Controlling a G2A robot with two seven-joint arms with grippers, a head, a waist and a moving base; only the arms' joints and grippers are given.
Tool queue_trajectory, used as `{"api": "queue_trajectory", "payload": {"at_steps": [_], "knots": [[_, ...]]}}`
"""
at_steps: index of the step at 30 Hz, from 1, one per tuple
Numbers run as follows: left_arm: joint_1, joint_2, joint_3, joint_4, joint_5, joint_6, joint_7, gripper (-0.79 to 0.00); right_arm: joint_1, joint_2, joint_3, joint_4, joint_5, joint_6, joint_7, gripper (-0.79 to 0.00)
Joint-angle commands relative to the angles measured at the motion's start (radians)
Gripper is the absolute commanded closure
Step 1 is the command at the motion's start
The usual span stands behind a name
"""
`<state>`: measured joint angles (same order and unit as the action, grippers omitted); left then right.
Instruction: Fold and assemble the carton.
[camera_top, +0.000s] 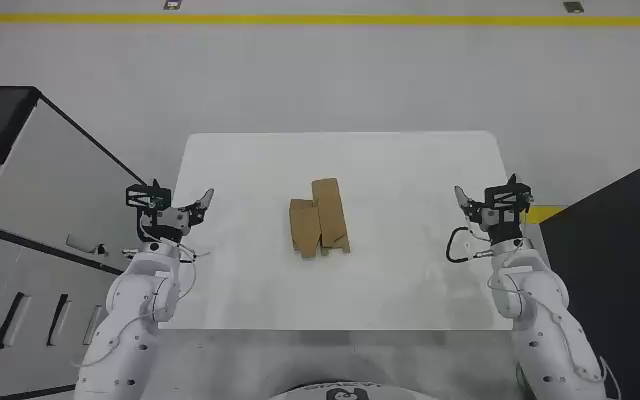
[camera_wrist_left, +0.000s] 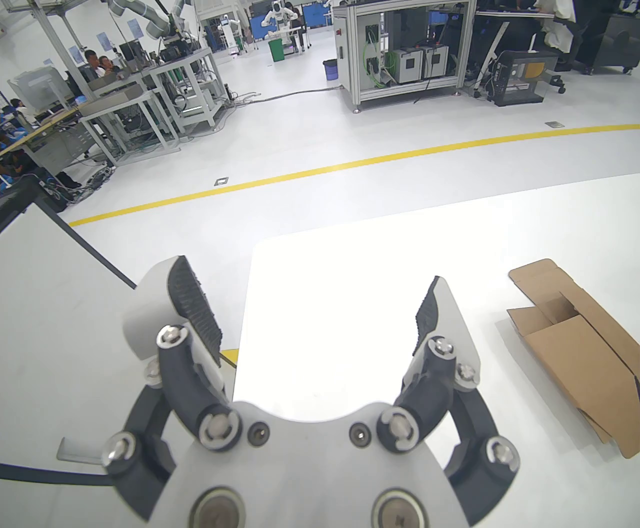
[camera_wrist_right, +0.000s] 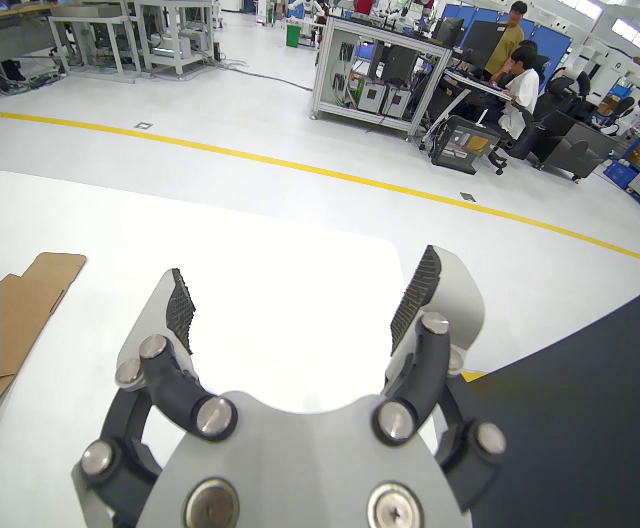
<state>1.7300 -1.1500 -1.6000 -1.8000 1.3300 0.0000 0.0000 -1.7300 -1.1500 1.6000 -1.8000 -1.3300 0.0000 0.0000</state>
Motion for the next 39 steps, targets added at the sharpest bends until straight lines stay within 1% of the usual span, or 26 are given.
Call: {"api": "queue_trajectory", "payload": {"at_steps": [1,10,16,20,30,31,32,34,35,39], "knots": [[0.0,0.0,0.0,0.0,0.0,0.0,0.0,-0.785,0.0,0.0,0.0,0.0,0.0,0.0,0.0,-0.785],[-0.001,-0.001,0.003,-0.001,-0.003,-0.005,0.001,-0.785,0.0,0.0,0.0,0.0,0.0,0.0,0.0,-0.785],[0.008,-0.003,0.049,-0.036,0.009,-0.073,-0.002,-0.785,0.0,0.0,0.0,0.0,0.0,0.0,0.0,-0.785],[0.03,-0.006,0.095,-0.061,0.055,-0.093,-0.008,-0.785,0.0,0.0,0.0,0.0,0.0,0.0,0.0,-0.785],[0.03,-0.006,0.095,-0.061,0.056,-0.093,-0.007,-0.785,0.0,0.0,0.0,0.0,0.0,0.0,0.0,-0.785],[0.03,-0.005,0.102,-0.063,0.073,-0.105,-0.002,-0.785,0.0,0.0,0.0,0.0,0.0,0.0,0.0,-0.785],[0.034,-0.006,0.114,-0.068,0.082,-0.116,0.0,-0.785,0.0,0.0,0.0,0.0,0.0,0.0,0.0,-0.785],[0.04,-0.011,0.145,-0.076,0.063,-0.102,-0.007,-0.785,0.0,0.0,0.0,0.0,0.0,0.0,0.0,-0.785],[0.038,-0.012,0.165,-0.081,0.087,-0.097,-0.004,-0.785,0.0,0.0,0.0,0.0,0.0,0.0,0.0,-0.785],[0.042,-0.023,0.264,-0.076,0.19,-0.028,0.052,-0.785,0.0,0.0,0.0,0.0,0.0,0.0,0.0,-0.785]]}}
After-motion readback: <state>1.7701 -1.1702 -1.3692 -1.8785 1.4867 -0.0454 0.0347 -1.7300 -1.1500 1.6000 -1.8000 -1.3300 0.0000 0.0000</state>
